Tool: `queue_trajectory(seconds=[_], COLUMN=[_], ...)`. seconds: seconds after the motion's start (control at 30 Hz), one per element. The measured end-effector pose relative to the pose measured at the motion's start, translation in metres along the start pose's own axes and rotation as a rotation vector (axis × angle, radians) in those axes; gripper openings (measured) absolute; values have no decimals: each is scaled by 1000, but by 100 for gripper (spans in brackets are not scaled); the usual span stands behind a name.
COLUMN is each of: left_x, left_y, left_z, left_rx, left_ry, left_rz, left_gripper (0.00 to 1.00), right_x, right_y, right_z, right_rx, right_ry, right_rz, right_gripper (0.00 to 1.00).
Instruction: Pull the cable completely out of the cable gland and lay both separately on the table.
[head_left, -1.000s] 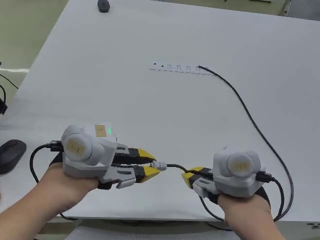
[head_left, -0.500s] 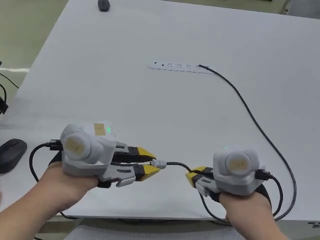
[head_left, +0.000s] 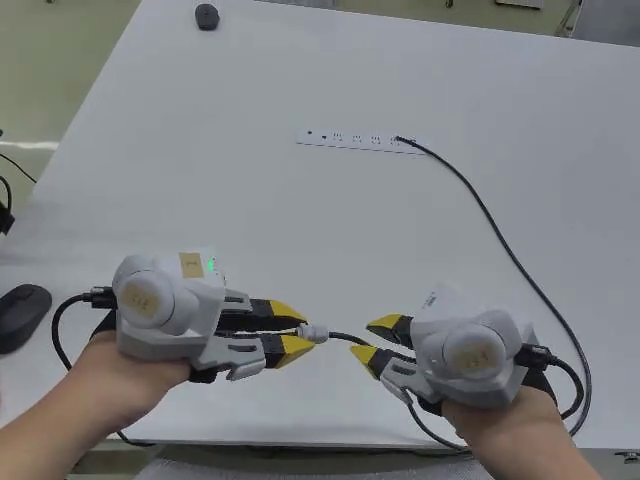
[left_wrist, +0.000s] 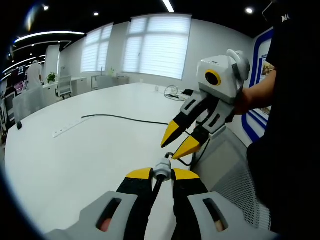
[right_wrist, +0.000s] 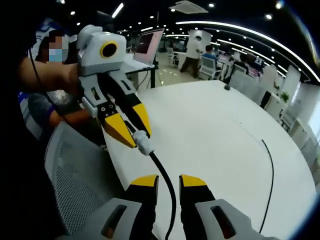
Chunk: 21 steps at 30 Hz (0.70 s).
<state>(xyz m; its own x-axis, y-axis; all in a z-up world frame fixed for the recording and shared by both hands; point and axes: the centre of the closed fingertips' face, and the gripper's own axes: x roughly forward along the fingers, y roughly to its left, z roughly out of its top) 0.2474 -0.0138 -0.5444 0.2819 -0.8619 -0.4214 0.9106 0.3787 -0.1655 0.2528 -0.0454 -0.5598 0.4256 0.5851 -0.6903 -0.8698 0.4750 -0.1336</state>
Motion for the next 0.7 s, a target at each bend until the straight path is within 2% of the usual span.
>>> queue_trajectory(seconds=[0.1, 0.23, 0.4, 0.57, 0.7], left_x=[0, 0, 0, 1, 2], left_y=[0, 0, -1, -2, -1], left_z=[1, 1, 4, 4, 4], left_rx=[1, 2, 5, 5, 1], left_ry=[-1, 1, -6, -11, -12], left_rz=[-1, -3, -7, -12, -12], left_gripper=[15, 15, 15, 15, 15], right_x=[7, 14, 15, 15, 15], right_y=[6, 11, 13, 9, 7], right_z=[5, 7, 8, 7, 7], right_rx=[-128, -199, -222, -236, -210], right_ry=[38, 48, 46, 41, 22], right_rz=[16, 25, 25, 14, 8], right_gripper=[10, 8, 6, 2, 1])
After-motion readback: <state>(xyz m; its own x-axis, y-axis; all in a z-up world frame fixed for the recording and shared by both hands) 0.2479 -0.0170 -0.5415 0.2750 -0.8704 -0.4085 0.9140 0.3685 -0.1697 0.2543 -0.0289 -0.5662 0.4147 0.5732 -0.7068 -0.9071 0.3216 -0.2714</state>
